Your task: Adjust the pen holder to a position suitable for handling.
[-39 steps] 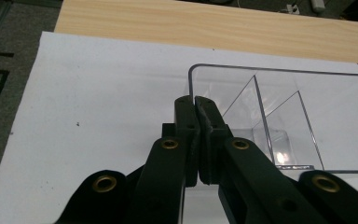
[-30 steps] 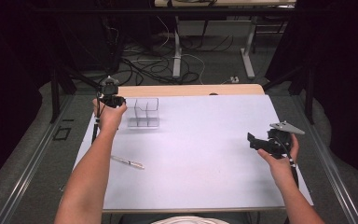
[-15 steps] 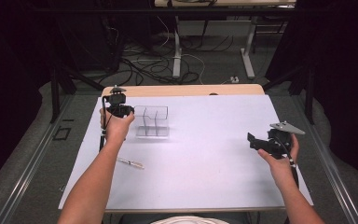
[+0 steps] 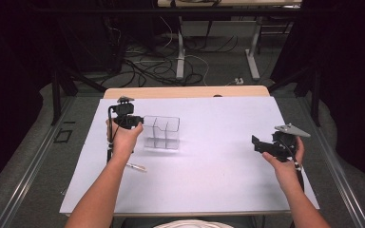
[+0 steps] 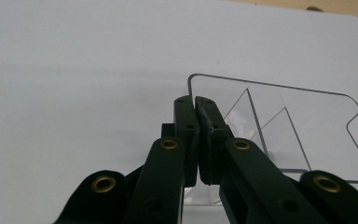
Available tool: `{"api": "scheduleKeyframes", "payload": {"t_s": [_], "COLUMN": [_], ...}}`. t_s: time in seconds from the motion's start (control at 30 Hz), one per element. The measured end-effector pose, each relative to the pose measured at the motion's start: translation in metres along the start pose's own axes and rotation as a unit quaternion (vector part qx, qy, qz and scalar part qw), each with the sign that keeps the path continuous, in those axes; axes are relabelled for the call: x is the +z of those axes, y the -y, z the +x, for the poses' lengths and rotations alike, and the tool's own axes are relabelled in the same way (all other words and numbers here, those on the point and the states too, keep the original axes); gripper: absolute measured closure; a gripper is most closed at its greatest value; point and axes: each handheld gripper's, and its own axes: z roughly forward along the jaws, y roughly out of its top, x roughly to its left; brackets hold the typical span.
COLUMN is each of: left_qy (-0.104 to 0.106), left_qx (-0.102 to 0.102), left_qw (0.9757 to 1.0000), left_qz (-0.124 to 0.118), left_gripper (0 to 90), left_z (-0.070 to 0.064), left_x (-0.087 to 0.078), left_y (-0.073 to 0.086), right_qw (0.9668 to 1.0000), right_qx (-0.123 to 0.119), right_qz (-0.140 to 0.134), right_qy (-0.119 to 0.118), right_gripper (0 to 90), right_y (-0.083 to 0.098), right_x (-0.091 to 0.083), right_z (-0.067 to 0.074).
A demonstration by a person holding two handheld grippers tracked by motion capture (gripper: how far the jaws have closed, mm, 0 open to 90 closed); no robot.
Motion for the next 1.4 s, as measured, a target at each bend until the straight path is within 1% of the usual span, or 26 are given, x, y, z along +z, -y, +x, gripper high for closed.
{"api": "scheduleKeyframes", "payload": {"t_s": [0.07,0.13,0.2,0.27,0.37,0.43,0.47,0.5,0.53,0.6,0.63,0.7,0.73,0.77,0.8,0.83,0.87,0.97,1.03,1.07,1.1,1.17,1.23,1.3,1.33,1.4], "left_qy": [0.007,0.01,0.012,0.017,0.02,0.024,0.026,0.029,0.029,0.029,0.033,0.039,0.04,0.041,0.039,0.041,0.042,0.051,0.055,0.06,0.061,0.066,0.075,0.082,0.085,0.086], "left_qx": [-0.005,-0.005,0.0,0.0,0.006,0.003,0.007,0.003,0.003,0.012,0.01,0.008,0.01,0.013,0.012,0.013,0.013,0.013,0.018,0.024,0.026,0.025,0.026,0.027,0.034,0.037], "left_qw": [1.0,0.9999,0.9999,0.9998,0.9998,0.9997,0.9996,0.9995,0.9995,0.9994,0.9993,0.9991,0.999,0.9989,0.9991,0.999,0.9989,0.9985,0.9982,0.9978,0.9978,0.9975,0.9968,0.9961,0.9955,0.9946], "left_qz": [0.003,0.007,0.007,0.005,0.006,0.007,0.01,0.01,0.01,0.012,0.015,0.013,0.016,0.017,0.013,0.016,0.016,0.018,0.015,0.016,0.007,0.007,0.001,-0.02,-0.027,-0.044], "left_gripper": [88.7,88.5,88.4,88.4,88.2,88.1,88.0,87.9,87.9,87.7,87.5,87.3,87.2,87.1,87.1,87.1,87.0,86.5,86.0,85.2,83.7,81.6,79.0,75.6,74.4,73.3], "left_z": [0.0,0.0,0.001,0.003,0.004,0.005,0.006,0.005,0.005,0.004,0.004,0.002,0.002,0.002,0.002,0.002,0.002,0.004,0.006,0.007,0.008,0.01,0.013,0.015,0.018,0.022], "left_x": [-0.001,-0.002,-0.004,-0.006,-0.008,-0.009,-0.01,-0.01,-0.011,-0.012,-0.012,-0.012,-0.013,-0.013,-0.013,-0.013,-0.014,-0.013,-0.013,-0.013,-0.012,-0.013,-0.015,-0.017,-0.019,-0.021], "left_y": [0.003,0.007,0.012,0.016,0.021,0.024,0.024,0.025,0.026,0.027,0.028,0.029,0.029,0.029,0.03,0.03,0.03,0.031,0.032,0.031,0.032,0.032,0.032,0.032,0.032,0.033], "right_qw": [1.0,1.0,1.0,1.0,1.0,1.0,1.0,1.0,1.0,1.0,1.0,1.0,1.0,0.9999,0.9999,0.9998,0.9999,0.9999,0.9999,1.0,1.0,0.9999,0.9999,0.9999,0.9999,0.9999], "right_qx": [0.0,0.0,-0.002,-0.005,-0.008,-0.008,-0.003,-0.004,-0.004,-0.007,-0.007,-0.006,-0.006,-0.011,-0.013,-0.014,-0.012,-0.011,-0.012,-0.008,-0.008,-0.013,-0.013,-0.012,-0.013,-0.013], "right_qz": [-0.002,0.001,0.003,0.0,0.003,0.0,-0.001,-0.002,0.002,0.003,0.002,0.003,0.003,0.001,0.003,0.01,0.001,0.0,0.002,0.003,0.002,0.002,0.0,0.0,-0.004,0.0], "right_qy": [0.002,0.0,0.001,-0.001,0.0,0.001,0.003,0.002,-0.001,0.0,-0.001,-0.001,-0.002,-0.002,-0.001,-0.001,-0.003,-0.003,-0.002,-0.001,-0.002,-0.001,-0.003,-0.002,0.001,-0.003], "right_gripper": [5.2,5.2,5.2,5.2,5.2,5.2,5.2,5.2,5.2,5.2,5.2,5.2,5.2,5.2,5.2,5.2,5.2,5.2,5.2,5.2,5.2,5.2,5.2,5.2,5.2,5.2], "right_y": [0.0,0.0,0.0,0.0,0.0,0.0,0.0,0.0,0.0,0.0,0.001,0.001,0.001,0.0,0.0,0.0,0.0,0.0,0.0,0.0,0.0,0.0,0.0,0.0,0.0,0.0], "right_x": [0.0,0.0,0.0,0.001,0.001,0.001,0.001,0.001,0.001,0.001,0.002,0.002,0.002,0.002,0.002,0.0,0.002,0.001,0.001,0.001,0.001,0.001,0.001,0.001,0.002,0.002], "right_z": [0.0,0.001,0.001,0.0,0.0,0.001,0.003,0.003,0.003,0.003,0.003,0.003,0.003,0.003,0.003,0.003,0.003,0.003,0.003,0.003,0.003,0.003,0.003,0.003,0.004,0.004]}}
